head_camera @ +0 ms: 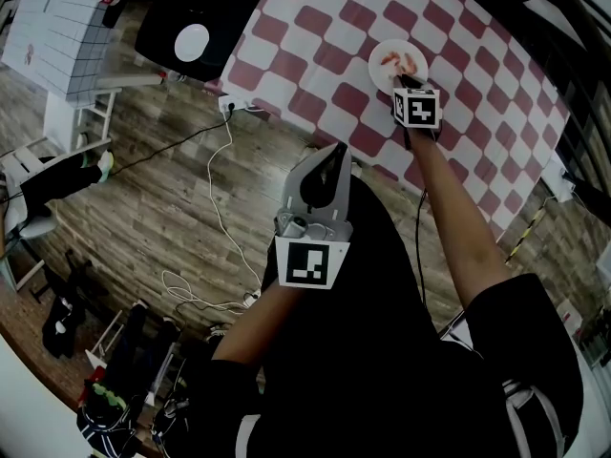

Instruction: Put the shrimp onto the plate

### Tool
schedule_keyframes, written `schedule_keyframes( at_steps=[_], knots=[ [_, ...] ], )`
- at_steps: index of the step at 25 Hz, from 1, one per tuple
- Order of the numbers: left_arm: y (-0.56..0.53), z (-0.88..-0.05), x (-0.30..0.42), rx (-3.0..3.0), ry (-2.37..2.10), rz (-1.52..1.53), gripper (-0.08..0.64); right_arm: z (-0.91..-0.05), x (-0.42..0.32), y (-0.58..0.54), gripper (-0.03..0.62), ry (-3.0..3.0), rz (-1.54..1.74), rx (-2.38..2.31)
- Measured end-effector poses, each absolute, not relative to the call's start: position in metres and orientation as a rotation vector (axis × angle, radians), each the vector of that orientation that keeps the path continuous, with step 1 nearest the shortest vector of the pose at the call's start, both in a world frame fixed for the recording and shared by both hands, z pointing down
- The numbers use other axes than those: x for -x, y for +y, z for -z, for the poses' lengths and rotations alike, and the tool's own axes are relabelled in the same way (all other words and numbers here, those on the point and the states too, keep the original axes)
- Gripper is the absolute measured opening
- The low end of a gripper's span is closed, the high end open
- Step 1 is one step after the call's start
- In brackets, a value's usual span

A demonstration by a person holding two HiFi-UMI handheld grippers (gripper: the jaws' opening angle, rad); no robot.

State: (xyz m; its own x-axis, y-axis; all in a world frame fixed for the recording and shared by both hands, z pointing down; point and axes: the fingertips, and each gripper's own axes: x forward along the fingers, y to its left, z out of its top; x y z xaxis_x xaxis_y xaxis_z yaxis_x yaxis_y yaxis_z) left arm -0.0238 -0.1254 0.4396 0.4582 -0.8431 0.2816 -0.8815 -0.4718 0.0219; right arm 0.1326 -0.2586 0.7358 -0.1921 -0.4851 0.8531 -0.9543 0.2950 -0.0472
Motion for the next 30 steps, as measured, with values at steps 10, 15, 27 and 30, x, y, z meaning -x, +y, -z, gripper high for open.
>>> schedule_keyframes(
  at_steps=[10,15,27,30],
  knots=[
    [-0.126,-0.44,0.031,-2.514,-1.537,-0.34,0.009,-0.729,-0.136,-0.259,0.051,-1.805,-0.791,-1.356],
    [-0.122,-0.438,0.033,-2.513,-1.536,-0.326,0.009,-0.717,-0.132,-0.256,0.054,-1.835,-0.79,-1.369],
    [-0.117,-0.429,0.039,-2.489,-1.545,-0.243,0.009,-0.639,-0.116,-0.238,0.058,-1.988,-0.724,-1.424],
    [-0.113,-0.423,0.034,-2.548,-1.514,-0.253,0.009,-0.611,-0.113,-0.229,0.058,-2.033,-0.711,-1.459]
  ],
)
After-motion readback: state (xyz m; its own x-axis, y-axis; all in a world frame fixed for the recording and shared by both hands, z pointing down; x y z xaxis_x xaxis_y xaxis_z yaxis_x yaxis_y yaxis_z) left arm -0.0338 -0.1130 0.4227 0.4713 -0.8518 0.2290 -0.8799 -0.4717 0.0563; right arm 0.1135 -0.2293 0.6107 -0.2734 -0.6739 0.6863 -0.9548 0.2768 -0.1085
